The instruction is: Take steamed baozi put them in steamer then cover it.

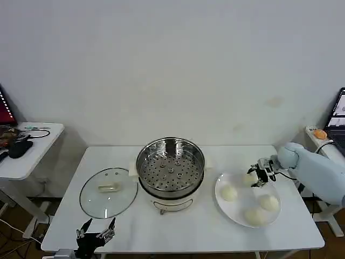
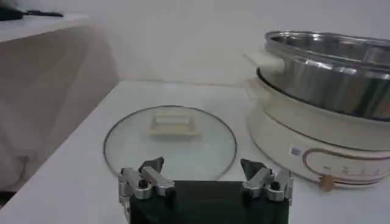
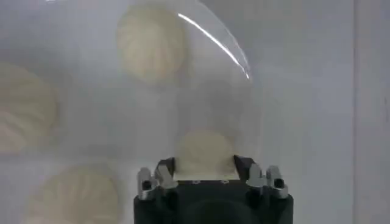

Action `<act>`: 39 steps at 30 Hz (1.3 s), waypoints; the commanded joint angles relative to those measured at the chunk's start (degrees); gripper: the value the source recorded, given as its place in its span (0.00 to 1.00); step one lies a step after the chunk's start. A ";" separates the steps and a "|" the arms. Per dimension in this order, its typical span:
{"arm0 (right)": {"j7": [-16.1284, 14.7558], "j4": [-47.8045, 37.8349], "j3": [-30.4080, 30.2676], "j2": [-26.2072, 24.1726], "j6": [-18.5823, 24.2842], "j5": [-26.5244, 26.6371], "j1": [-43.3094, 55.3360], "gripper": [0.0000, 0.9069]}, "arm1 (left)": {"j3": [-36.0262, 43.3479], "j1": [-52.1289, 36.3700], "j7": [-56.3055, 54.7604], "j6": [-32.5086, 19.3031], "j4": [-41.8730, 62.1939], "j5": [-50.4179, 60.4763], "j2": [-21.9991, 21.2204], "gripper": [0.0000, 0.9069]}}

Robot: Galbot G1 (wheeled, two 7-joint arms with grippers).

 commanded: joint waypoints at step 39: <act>0.55 21.37 -20.99 -1.54 7.17 8.18 32.81 0.62 | 0.62 1.56 -0.53 -0.12 -0.75 0.70 0.26 1.00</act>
